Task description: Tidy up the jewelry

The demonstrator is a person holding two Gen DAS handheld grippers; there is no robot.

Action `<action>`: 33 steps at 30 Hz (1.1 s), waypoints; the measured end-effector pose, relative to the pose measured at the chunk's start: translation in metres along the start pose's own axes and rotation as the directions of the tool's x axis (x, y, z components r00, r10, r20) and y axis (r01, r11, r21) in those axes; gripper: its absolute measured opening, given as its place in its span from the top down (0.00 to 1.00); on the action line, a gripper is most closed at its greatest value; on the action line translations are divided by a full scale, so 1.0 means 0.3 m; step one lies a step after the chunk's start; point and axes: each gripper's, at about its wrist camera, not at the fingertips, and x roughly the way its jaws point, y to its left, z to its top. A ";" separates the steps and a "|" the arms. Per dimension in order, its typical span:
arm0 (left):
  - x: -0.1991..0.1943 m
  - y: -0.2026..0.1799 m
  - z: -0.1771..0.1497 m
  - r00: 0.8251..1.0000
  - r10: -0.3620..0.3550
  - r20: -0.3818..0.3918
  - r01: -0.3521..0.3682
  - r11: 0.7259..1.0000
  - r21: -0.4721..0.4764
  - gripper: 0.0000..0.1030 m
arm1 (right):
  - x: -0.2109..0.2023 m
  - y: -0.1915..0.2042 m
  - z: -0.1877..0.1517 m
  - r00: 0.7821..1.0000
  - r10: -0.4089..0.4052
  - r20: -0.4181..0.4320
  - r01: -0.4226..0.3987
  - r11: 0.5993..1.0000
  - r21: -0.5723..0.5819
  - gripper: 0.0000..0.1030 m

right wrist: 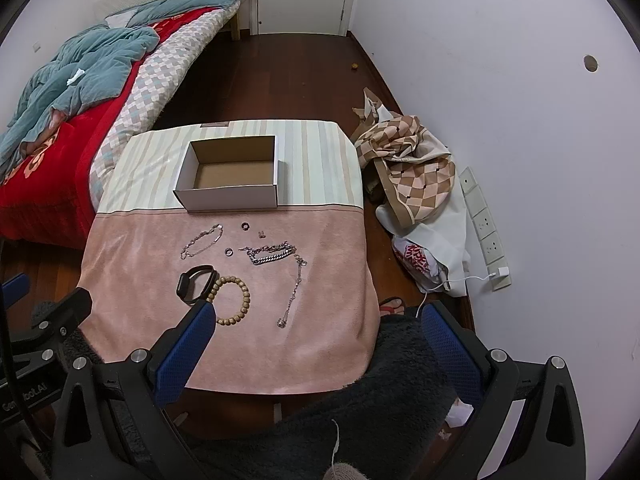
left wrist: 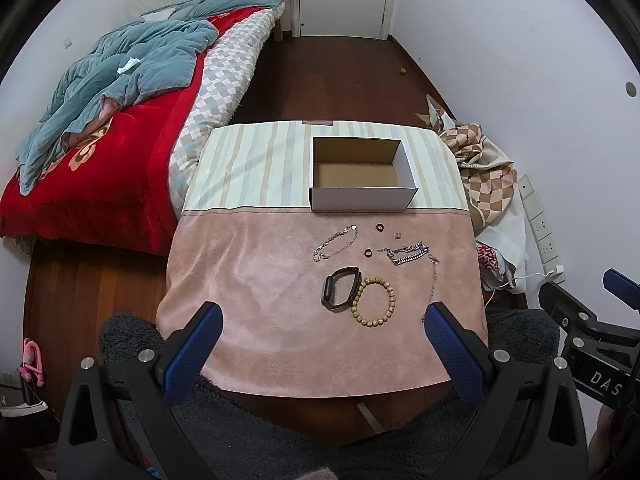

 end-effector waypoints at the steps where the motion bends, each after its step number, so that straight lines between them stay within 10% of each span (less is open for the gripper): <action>1: -0.001 -0.001 0.000 1.000 0.000 0.000 0.000 1.000 0.000 0.00 | 0.000 -0.001 0.000 1.000 0.001 0.000 -0.001 1.000 0.001 0.00; 33: -0.035 -0.006 0.015 1.000 0.000 0.022 0.000 1.000 0.006 0.00 | -0.024 -0.012 -0.004 1.000 -0.004 0.015 0.003 1.000 0.006 0.00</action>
